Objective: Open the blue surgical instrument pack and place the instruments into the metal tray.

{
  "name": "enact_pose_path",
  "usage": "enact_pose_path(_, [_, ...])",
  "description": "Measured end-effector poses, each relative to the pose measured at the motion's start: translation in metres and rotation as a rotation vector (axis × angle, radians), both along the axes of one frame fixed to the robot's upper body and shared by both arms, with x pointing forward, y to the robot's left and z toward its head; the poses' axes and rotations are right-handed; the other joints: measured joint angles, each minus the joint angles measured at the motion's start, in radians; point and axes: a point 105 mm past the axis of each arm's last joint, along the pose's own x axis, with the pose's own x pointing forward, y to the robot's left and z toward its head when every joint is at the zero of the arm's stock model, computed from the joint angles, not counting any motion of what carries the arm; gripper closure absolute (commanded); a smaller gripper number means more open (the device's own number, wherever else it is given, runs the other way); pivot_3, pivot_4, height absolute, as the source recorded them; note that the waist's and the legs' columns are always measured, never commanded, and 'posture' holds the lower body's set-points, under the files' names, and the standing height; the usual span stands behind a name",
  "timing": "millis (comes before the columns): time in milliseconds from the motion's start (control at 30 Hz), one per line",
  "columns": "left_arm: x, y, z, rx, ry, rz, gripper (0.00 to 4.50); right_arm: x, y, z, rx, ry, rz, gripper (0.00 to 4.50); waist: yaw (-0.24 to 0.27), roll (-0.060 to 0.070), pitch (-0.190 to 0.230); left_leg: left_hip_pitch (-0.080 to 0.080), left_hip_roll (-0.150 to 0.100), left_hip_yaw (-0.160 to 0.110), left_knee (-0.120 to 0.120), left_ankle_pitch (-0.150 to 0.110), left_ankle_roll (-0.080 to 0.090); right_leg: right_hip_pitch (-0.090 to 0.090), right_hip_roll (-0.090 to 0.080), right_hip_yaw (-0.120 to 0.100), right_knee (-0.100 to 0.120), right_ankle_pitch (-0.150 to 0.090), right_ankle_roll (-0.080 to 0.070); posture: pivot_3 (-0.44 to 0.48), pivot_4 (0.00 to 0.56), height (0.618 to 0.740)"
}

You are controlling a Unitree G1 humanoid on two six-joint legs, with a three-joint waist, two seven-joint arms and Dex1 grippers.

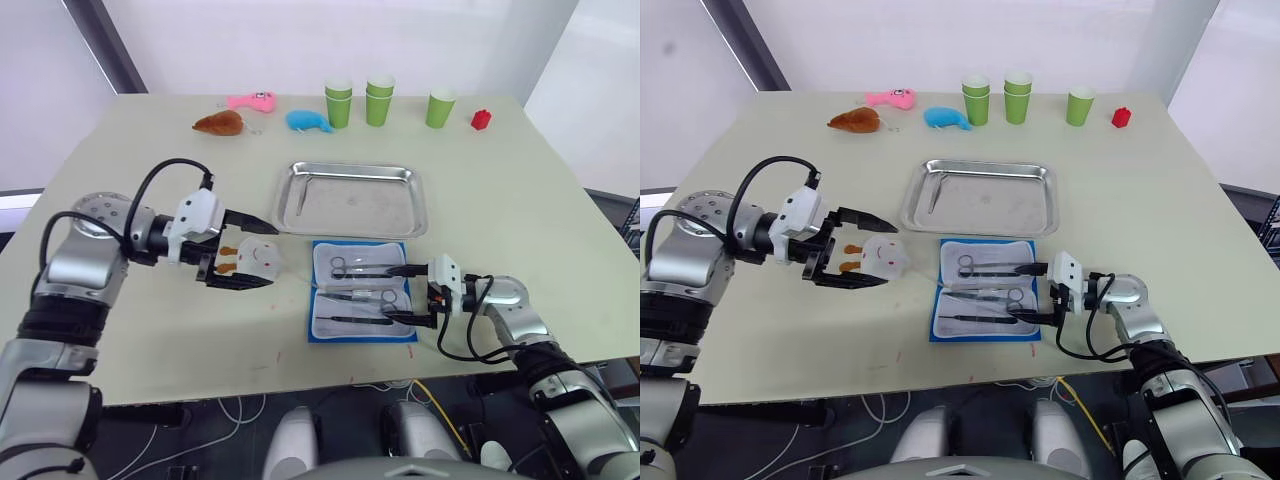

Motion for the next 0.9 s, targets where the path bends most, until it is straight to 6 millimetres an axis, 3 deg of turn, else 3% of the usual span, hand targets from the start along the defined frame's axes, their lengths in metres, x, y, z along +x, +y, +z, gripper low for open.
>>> enact_pose_path(133, [0.005, -0.012, -0.008, -0.004, 0.005, -0.021, 0.02, 0.0, 0.0, 0.0, 0.001, 0.0, 0.001, 0.0, 0.0, 0.0, 0.0, 0.0, -0.001, 0.0, 0.0, 0.0, 0.0, 0.0, 0.004, 0.0, 0.0, 0.0, 0.0, 0.0, 0.15, 0.739])
enact_pose_path(233, [0.012, -0.025, -0.014, -0.01, -0.002, -0.043, 0.78, 0.0, 0.0, 0.0, -0.001, 0.0, 0.0, 0.0, 0.003, -0.001, 0.0, 0.0, -0.002, 0.0, 0.0, 0.0, 0.0, 0.0, 0.005, 0.001, 0.0, 0.0, 0.0, 0.0, 0.15, 0.739])
enact_pose_path(333, [0.015, -0.037, -0.025, -0.011, 0.012, -0.064, 2.25, 0.0, 0.0, 0.0, 0.0, -0.001, 0.003, 0.0, 0.001, -0.001, 0.0, 0.0, -0.002, 0.0, 0.0, 0.0, 0.0, 0.0, 0.007, 0.001, 0.0, 0.0, 0.0, 0.0, 0.15, 0.739])
enact_pose_path(567, [0.026, -0.058, -0.034, -0.017, -0.02, -0.08, 2.25, 0.0, 0.0, 0.0, -0.001, 0.0, 0.001, 0.0, 0.003, -0.001, -0.001, 0.0, -0.002, 0.0, 0.001, 0.0, 0.0, 0.0, 0.007, 0.001, 0.0, 0.0, 0.0, 0.0, 0.15, 0.739])
enact_pose_path(900, [0.034, -0.071, -0.05, -0.002, 0.021, -0.085, 2.25, 0.0, 0.0, 0.0, -0.002, -0.001, 0.002, 0.0, 0.003, -0.001, -0.001, 0.0, -0.003, -0.001, 0.001, 0.0, 0.0, 0.001, 0.007, 0.001, 0.0, 0.0, 0.0, 0.0, 0.15, 0.739])
